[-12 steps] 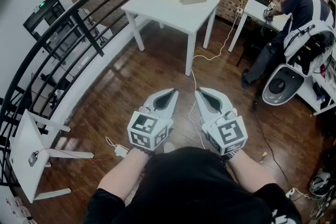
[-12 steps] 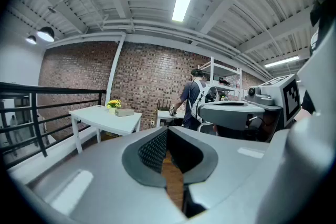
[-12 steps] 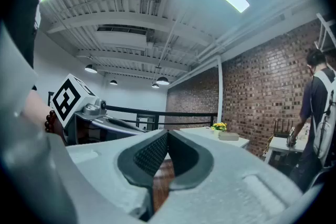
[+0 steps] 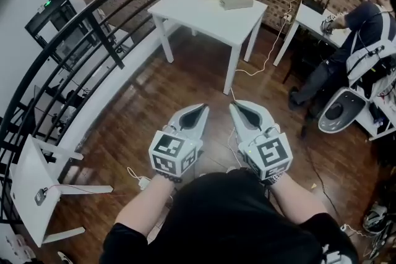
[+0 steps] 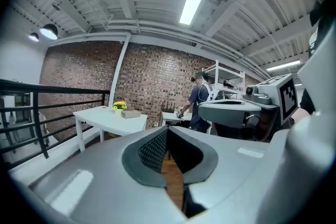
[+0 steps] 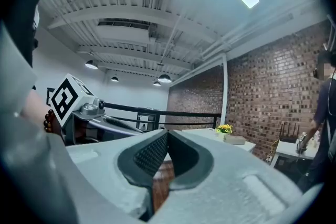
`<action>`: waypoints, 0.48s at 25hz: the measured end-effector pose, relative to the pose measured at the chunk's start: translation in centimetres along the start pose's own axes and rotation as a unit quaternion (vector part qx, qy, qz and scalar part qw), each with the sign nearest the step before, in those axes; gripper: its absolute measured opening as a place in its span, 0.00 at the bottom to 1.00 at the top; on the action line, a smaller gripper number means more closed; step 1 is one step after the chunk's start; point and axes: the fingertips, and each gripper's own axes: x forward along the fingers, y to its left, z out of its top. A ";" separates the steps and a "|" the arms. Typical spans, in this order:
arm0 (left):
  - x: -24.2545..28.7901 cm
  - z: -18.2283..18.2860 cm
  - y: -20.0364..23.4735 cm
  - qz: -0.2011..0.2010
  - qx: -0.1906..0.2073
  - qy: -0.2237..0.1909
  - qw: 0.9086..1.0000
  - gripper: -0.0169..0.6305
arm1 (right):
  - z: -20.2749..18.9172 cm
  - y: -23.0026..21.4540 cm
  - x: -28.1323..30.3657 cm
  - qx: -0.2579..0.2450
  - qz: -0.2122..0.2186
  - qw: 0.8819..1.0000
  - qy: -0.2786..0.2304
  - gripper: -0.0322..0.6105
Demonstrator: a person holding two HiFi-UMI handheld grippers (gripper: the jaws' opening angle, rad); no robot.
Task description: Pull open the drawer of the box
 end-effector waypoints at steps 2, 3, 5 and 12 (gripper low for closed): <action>0.1 0.2 1.0 0.003 -0.002 -0.001 1.000 0.05 | 0.2 0.0 1.0 -0.001 0.002 1.000 0.000 0.04; 0.3 0.3 1.5 0.005 -0.003 -0.001 1.000 0.05 | 0.2 -0.2 1.5 -0.001 0.003 1.000 0.000 0.04; 1.2 0.4 2.4 0.008 -0.005 0.001 1.000 0.05 | 0.2 -1.1 2.6 0.000 0.006 1.000 0.001 0.04; 6.4 0.8 6.1 0.018 -0.004 0.018 1.000 0.05 | -0.9 -5.8 7.2 0.018 0.009 1.000 -0.005 0.04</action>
